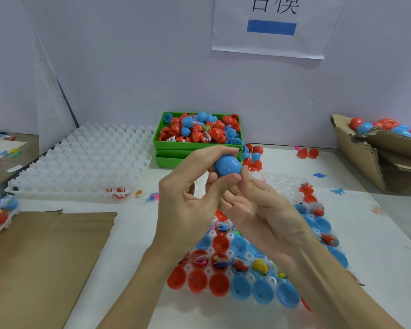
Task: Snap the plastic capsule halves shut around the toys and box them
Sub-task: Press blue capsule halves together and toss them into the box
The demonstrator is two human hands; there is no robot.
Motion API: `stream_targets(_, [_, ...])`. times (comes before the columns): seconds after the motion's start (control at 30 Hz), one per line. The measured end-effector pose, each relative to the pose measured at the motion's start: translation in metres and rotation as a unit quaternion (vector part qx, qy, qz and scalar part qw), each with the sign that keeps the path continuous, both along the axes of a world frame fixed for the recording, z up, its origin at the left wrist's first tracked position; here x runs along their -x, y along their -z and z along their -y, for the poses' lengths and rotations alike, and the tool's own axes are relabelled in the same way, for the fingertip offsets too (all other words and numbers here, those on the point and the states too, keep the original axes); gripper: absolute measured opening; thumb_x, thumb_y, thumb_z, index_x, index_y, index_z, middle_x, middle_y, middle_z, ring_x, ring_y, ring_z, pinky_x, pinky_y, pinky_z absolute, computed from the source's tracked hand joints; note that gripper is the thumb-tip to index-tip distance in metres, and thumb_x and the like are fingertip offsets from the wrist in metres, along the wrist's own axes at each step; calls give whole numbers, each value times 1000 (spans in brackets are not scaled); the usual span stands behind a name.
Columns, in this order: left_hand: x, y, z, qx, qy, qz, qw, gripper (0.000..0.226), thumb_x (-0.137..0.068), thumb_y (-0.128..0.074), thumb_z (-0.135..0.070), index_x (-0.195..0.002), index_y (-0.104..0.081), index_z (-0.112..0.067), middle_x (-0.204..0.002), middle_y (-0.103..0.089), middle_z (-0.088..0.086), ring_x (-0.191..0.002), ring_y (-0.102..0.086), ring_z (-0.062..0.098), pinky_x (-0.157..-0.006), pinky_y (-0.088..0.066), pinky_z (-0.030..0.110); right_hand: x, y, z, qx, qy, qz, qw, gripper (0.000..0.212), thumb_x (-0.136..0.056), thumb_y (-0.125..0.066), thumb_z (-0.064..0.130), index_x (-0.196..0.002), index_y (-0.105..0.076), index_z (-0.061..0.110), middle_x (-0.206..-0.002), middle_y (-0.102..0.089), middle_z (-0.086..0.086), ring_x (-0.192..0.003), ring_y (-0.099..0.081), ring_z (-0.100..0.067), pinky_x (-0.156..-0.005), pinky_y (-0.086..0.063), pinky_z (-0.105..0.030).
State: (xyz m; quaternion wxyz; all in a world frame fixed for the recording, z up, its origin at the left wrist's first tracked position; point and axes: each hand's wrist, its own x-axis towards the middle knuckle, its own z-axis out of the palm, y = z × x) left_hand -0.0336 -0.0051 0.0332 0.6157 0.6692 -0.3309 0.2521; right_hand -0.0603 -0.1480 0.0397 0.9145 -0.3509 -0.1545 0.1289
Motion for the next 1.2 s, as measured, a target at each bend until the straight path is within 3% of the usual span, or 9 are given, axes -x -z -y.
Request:
stream_targets(0.07, [-4,2,-2,4,32,-36,999,33,-97,-68,-20,-128,-69,-13,-130,-71,-4,-131,-62,20,-109,-50,31,-1,0,1,18,31,8,999,32,-97,-62,19,-119,-75,1,-122,-73,-13,-118,-69,-23,-99,-55,-31])
stream_targets(0.13, [-8,4,-2,2,69,-75,995,35,-102,-62,-17,-137,-65,-15,-137,-68,-8,-136,-58,17,-110,-49,29,-2,-1,2,124,137,55,981,30,-96,-66,21,-122,-75,9,-124,-74,-8,-119,-70,-21,-96,-56,-26])
stream_targets(0.27, [-11,7,-1,29,114,-144,983,36,-110,-48,-19,-143,-62,-17,-142,-65,-11,-139,-54,7,-110,-45,20,-4,3,5,371,382,208,820,39,-88,-78,26,-123,-70,14,-110,-77,4,-106,-74,-16,-89,-58,-22])
stream_targets(0.37, [-11,7,1,78,139,-200,967,34,-105,-55,-27,-135,-69,-18,-130,-73,-2,-130,-64,16,-111,-50,31,-8,8,8,449,451,288,716,44,-85,-85,20,-123,-66,10,-111,-72,2,-103,-71,-18,-90,-57,-28])
stream_targets(0.47, [-11,4,0,140,204,-266,932,35,-98,-64,-27,-128,-72,-12,-127,-74,10,-123,-69,25,-102,-55,30,-11,10,12,508,503,349,606,49,-84,-86,18,-127,-66,7,-115,-66,-6,-100,-65,-11,-93,-52,-18])
stream_targets(0.57, [-12,3,0,175,232,-316,903,36,-89,-72,-29,-121,-76,-12,-121,-75,15,-112,-73,26,-94,-57,26,-11,11,15,543,509,378,551,50,-90,-80,19,-134,-64,2,-122,-64,-12,-110,-61,-13,-100,-47,-14])
stream_targets(0.8, [-14,7,-1,212,241,-366,874,28,-89,-71,-20,-114,-79,-10,-113,-76,18,-102,-76,24,-88,-59,24,-7,9,13,556,506,390,532,44,-96,-66,20,-132,-65,-4,-118,-69,-14,-110,-55,-7,-103,-43,-9])
stream_targets(1.0, [-16,8,1,200,211,-390,874,37,-93,-69,-26,-117,-73,2,-108,-76,22,-98,-77,30,-84,-62,31,-11,15,14,588,488,399,507,55,-87,-85,16,-135,-64,0,-113,-67,-13,-102,-65,-21,-93,-55,-24])
stream_targets(1.2, [-15,5,-3,181,246,-424,852,44,-104,-55,-35,-111,-78,2,-104,-76,24,-97,-77,30,-83,-62,31,-9,15,5,523,480,387,588,51,-90,-81,13,-136,-63,1,-129,-68,-6,-122,-61,-7,-107,-44,-15])
